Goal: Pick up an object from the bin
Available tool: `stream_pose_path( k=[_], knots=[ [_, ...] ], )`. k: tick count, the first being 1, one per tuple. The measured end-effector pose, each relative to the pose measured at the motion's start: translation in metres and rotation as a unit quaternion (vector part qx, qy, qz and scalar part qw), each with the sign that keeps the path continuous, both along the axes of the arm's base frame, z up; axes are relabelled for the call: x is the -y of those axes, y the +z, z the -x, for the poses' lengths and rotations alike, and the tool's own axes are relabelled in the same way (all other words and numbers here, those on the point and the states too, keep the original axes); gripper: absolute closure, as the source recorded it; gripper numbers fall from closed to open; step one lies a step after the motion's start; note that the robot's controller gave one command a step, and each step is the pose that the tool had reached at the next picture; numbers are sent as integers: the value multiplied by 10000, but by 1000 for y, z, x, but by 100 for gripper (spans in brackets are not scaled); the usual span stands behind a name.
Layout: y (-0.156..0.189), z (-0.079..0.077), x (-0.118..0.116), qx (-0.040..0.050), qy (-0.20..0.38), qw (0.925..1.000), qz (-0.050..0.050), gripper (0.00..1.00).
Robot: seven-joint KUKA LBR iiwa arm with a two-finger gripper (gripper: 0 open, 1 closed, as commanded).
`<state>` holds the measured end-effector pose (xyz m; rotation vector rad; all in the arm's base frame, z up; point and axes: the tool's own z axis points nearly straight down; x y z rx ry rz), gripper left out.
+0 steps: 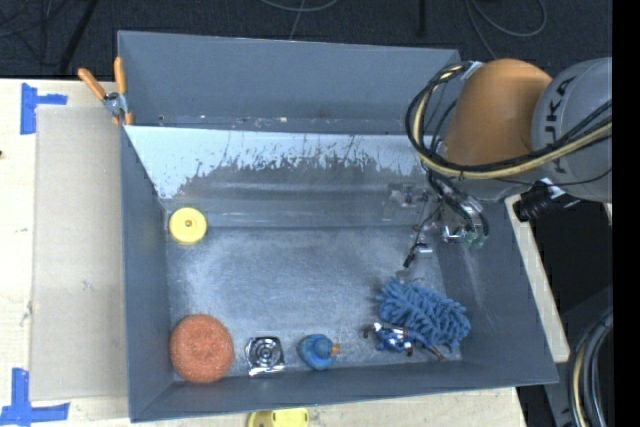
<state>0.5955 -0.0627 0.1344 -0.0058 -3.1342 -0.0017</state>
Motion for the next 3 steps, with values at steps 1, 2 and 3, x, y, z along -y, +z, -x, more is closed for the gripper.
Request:
stream_pose_path(
  k=[1, 2, 3],
  knots=[
    [5, -2, 0, 36, 5, 10000, 5, 0],
    [-32, 50, 15, 58, 103, 9999, 3, 0],
    [-62, 27, 5, 52, -74, 10000, 14, 100]
  ],
)
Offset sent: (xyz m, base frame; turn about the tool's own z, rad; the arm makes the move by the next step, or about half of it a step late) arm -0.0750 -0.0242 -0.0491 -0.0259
